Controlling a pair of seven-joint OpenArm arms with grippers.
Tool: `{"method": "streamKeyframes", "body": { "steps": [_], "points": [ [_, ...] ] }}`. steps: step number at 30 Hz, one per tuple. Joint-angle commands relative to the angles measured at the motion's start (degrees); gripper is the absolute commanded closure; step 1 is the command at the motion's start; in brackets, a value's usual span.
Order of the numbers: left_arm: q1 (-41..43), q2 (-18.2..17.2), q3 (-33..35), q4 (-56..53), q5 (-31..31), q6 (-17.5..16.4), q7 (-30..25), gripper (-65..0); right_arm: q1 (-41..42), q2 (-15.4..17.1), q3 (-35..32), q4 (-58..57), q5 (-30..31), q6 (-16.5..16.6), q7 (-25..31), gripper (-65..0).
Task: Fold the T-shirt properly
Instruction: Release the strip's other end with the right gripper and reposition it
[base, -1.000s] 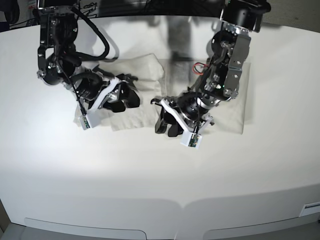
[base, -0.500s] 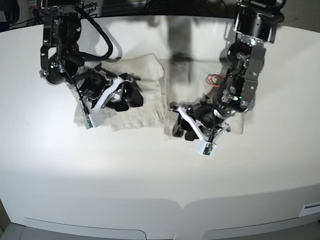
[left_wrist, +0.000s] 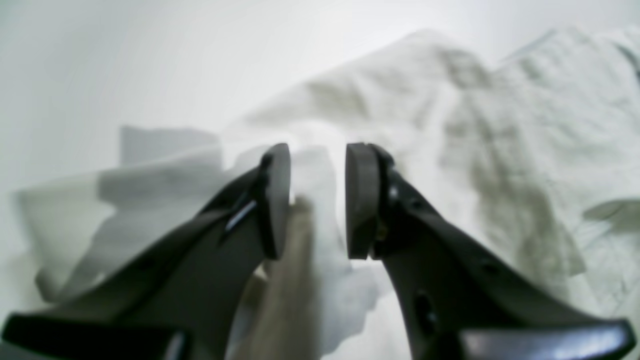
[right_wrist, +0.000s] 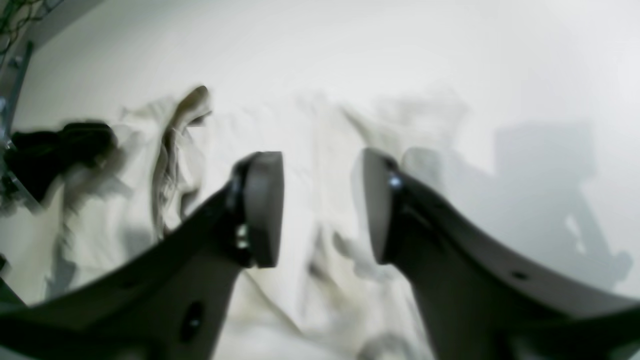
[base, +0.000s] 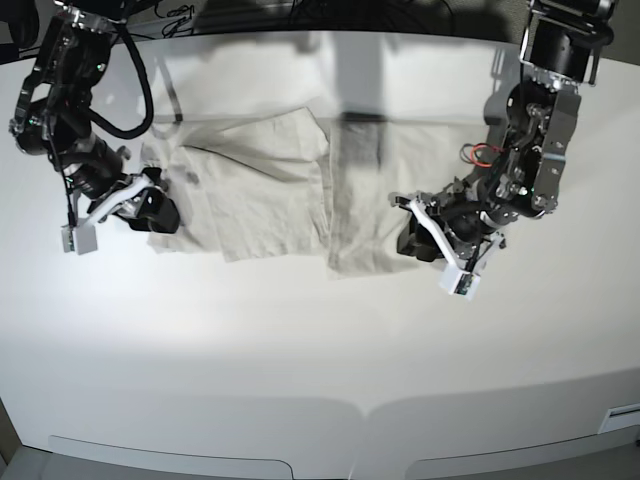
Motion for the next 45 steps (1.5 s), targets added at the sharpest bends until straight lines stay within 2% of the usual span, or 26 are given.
{"method": "streamKeyframes", "body": {
  "steps": [1,8,11,14,18,21,25,28,32,39,45],
  "points": [
    [-1.1,-0.5,-0.2,1.9,-1.0,-0.1,-0.4,-18.2,0.6,1.8,0.9,0.8,1.9,0.5,-0.2,-31.1],
    [0.2,-4.7,-0.2,8.0,-1.1,-0.1,2.7,-20.7,1.2,9.5,1.2,-4.3,6.3,0.5,-5.3,-32.8],
    [2.0,-6.0,-0.2,11.2,-1.0,-0.1,2.6,-20.7,3.7,12.2,0.8,-13.1,11.4,0.5,-8.5,-32.9],
    [3.5,-6.2,-0.7,13.2,-0.8,-0.1,2.4,-20.7,8.4,14.1,0.6,-22.5,17.0,0.5,-14.1,-32.8],
    [4.0,-6.2,-1.0,13.7,-0.8,-0.1,2.5,-20.7,13.1,16.0,-2.1,-31.7,16.9,0.5,-15.9,-32.8],
    [4.0,-6.2,-1.0,13.7,-0.8,-0.1,2.5,-20.7,14.7,16.1,-6.4,-36.1,16.9,0.5,-18.4,-32.8],
    [4.0,-6.2,-1.0,13.7,-0.8,-0.1,2.5,-20.7,14.8,15.5,-12.9,-38.8,17.2,0.5,-18.5,-32.8],
    [4.0,-6.2,-1.0,13.7,-0.8,-0.1,2.6,-20.7,14.8,15.4,-16.4,-39.5,21.6,0.5,-18.5,-32.8],
    [4.0,-6.2,-1.0,13.7,-0.8,-0.1,2.6,-20.7,14.8,15.4,-19.1,-39.5,27.1,0.5,-18.5,-32.8],
    [4.0,-6.2,-1.0,13.7,-0.8,-0.1,2.7,-20.7,14.7,15.4,-23.2,-39.5,26.9,0.5,-16.2,-32.7],
    [4.0,-6.2,-1.0,13.7,-0.8,-0.1,3.0,-20.7,14.8,15.8,-23.5,-39.4,27.2,0.5,-15.2,-32.8]
  ]
}}
